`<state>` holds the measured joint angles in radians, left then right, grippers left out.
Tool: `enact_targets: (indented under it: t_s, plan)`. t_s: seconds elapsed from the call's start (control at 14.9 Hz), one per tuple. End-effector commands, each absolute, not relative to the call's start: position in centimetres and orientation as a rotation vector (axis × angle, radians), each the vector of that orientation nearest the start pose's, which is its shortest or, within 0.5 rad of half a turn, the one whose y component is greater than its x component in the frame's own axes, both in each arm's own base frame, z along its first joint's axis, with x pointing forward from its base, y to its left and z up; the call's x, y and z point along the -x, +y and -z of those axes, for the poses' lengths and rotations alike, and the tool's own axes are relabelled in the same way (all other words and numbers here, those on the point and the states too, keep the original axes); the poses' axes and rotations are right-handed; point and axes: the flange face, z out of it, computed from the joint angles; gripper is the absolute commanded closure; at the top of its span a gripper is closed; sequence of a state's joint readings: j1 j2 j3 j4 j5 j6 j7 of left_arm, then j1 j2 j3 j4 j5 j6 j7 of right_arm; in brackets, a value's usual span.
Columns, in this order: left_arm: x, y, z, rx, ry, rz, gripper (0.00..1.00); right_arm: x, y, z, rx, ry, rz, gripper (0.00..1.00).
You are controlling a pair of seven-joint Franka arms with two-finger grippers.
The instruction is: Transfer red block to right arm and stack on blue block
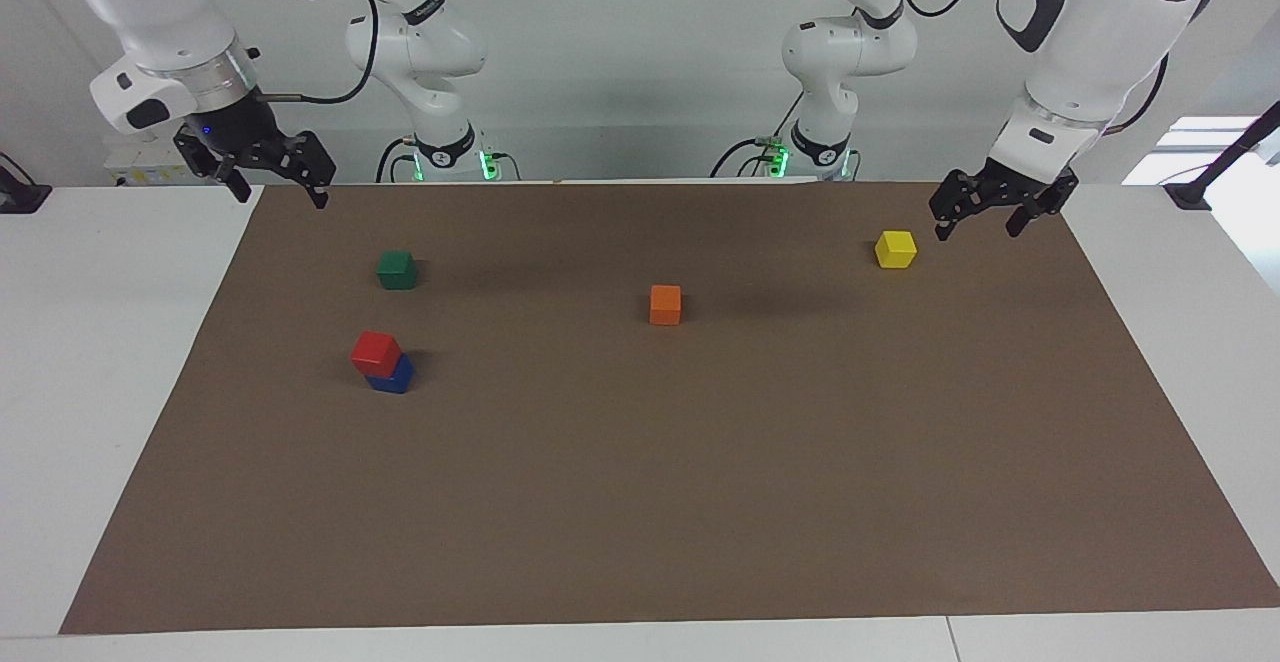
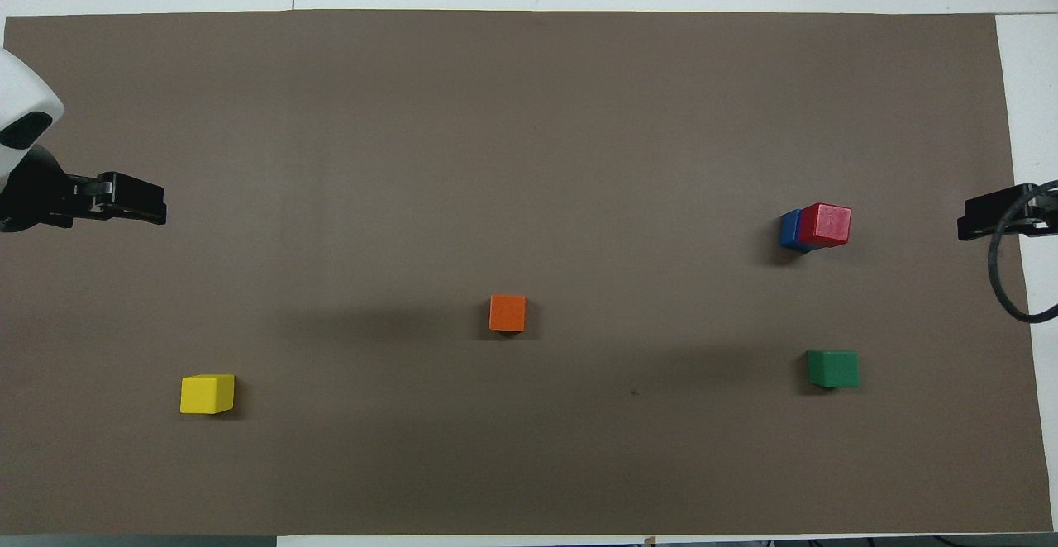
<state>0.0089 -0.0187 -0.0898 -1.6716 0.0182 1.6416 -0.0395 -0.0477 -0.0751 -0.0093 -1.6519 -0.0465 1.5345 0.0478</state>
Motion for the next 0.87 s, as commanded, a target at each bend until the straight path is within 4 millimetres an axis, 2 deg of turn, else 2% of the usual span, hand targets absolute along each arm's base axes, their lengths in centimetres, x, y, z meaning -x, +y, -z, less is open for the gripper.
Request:
enact_targets:
  t_s: [0.0, 0.8]
  plan:
    - [-54.72, -4.07, -59.45, 3.109, 0.077, -0.031, 0.0, -52.8, -4.02, -62.68, 3.2, 0.137, -0.054, 0.0]
    - [-54.72, -4.07, -59.45, 3.109, 0.079, -0.031, 0.0, -52.76, -3.15, -62.64, 3.181, 0.133, -0.059, 0.0]
